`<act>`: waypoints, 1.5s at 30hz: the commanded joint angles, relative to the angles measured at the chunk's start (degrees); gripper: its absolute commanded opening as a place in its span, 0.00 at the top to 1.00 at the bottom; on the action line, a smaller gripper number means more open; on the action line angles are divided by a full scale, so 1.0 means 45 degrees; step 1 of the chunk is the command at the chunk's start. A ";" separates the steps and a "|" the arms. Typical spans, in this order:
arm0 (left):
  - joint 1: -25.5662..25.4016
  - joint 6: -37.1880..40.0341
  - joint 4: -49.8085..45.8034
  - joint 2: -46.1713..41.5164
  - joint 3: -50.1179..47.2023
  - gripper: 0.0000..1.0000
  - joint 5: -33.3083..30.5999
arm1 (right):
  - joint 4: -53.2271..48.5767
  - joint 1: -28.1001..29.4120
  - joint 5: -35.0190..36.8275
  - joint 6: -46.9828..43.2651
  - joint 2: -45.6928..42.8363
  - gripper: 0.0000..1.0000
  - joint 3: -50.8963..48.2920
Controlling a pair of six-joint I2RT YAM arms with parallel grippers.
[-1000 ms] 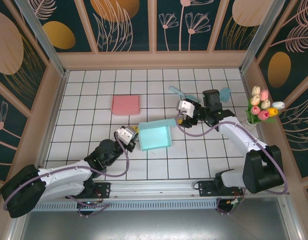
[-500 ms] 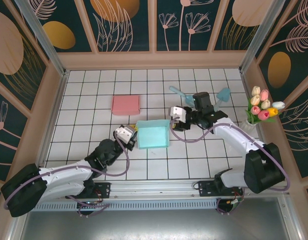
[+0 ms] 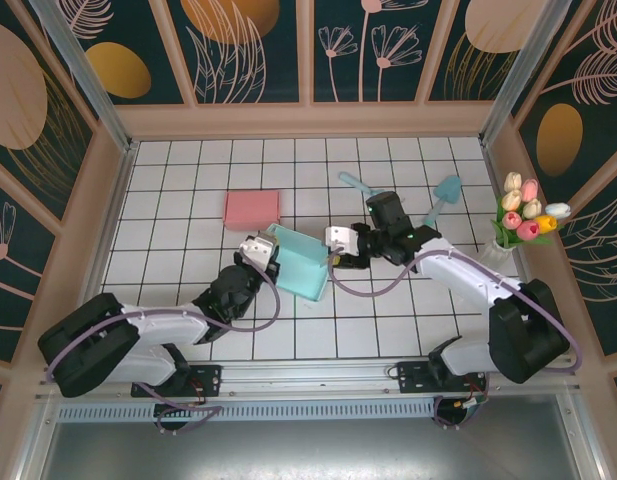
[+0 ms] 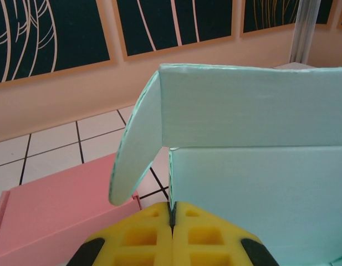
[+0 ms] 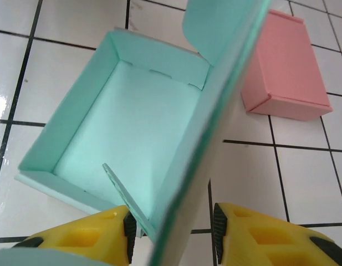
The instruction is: Fold the paper box
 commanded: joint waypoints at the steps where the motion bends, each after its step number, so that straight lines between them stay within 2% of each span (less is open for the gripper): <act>1: 0.0019 -0.0551 0.1341 0.0470 -0.0154 1.00 0.0951 | 0.0592 0.0537 0.0530 -0.0123 0.0152 0.57 -0.0219; 7: 0.0057 -0.1336 0.2080 0.1257 -0.0658 1.00 0.1674 | 0.0359 0.1687 0.1822 -0.0300 0.0569 0.58 -0.0220; 16: 0.0070 -0.1629 0.2912 0.1226 -0.2295 1.00 0.2335 | -0.0037 0.3064 0.3439 -0.0328 0.0526 0.58 -0.0249; 25: 0.0050 -0.3226 0.2486 0.1438 -0.2729 1.00 0.3183 | -0.0577 0.4279 0.4554 -0.0192 0.0519 0.58 -0.0287; 30: 0.0056 -0.3643 0.2183 0.1558 -0.2891 0.99 0.2960 | -0.0856 0.4966 0.5396 0.0030 0.0452 0.59 -0.0488; 35: 0.0063 -0.3902 0.2032 0.1634 -0.3340 0.88 0.2391 | -0.1044 0.5333 0.5974 0.0527 0.0440 0.59 -0.0415; 38: 0.0039 -0.4188 0.1481 0.1263 -0.3431 0.75 0.2327 | -0.1131 0.5449 0.6204 0.0691 0.0488 0.60 -0.0357; 45: 0.0052 -0.4881 -0.1634 -0.1495 -0.3371 0.59 0.2412 | -0.1287 0.5551 0.6636 0.0951 0.0740 0.60 -0.0307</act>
